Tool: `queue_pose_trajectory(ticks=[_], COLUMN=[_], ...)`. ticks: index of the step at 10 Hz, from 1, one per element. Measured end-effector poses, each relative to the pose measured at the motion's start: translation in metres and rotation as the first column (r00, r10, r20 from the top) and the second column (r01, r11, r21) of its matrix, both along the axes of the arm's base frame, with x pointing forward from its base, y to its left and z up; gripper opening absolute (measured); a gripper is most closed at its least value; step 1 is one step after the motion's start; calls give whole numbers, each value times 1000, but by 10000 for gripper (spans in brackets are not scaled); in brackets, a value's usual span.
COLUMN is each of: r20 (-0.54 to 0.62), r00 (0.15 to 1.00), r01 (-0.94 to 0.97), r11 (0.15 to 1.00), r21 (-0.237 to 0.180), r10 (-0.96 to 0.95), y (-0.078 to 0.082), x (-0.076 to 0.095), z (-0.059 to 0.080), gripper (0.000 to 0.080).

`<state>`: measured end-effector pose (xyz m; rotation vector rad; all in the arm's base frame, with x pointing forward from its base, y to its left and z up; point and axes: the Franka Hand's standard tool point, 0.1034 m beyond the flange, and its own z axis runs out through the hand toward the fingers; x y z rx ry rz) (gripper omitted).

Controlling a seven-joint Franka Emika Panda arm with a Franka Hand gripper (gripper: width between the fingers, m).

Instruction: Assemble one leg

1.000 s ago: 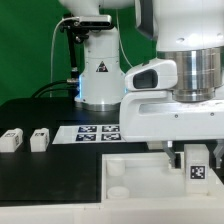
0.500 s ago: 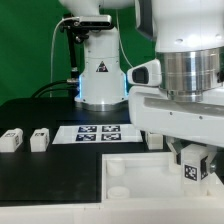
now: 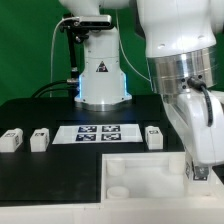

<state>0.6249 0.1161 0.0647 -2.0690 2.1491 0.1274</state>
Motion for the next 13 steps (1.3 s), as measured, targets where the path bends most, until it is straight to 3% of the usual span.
queue_pose_trajectory(ticks=[1,3,4,5,8,10,13], r20=[-1,17,39,60,94,108,53], r00=[1000,996,983,951,807,634,130], r01=[3,-89,-182,-302,-578,-757,-965], r11=[1000,996,983,953,812,643,138], r21=[0,-5,-13,-27,-73,-116,-221], r10=[-3,89,182,303,583,765,990], y=[0,1,4,6,4,3,0], x=[0,0,0,0,-1,-1,-1], z=[0,0,2,6,5,5,4], gripper=[291,520,520,622,648,649,649])
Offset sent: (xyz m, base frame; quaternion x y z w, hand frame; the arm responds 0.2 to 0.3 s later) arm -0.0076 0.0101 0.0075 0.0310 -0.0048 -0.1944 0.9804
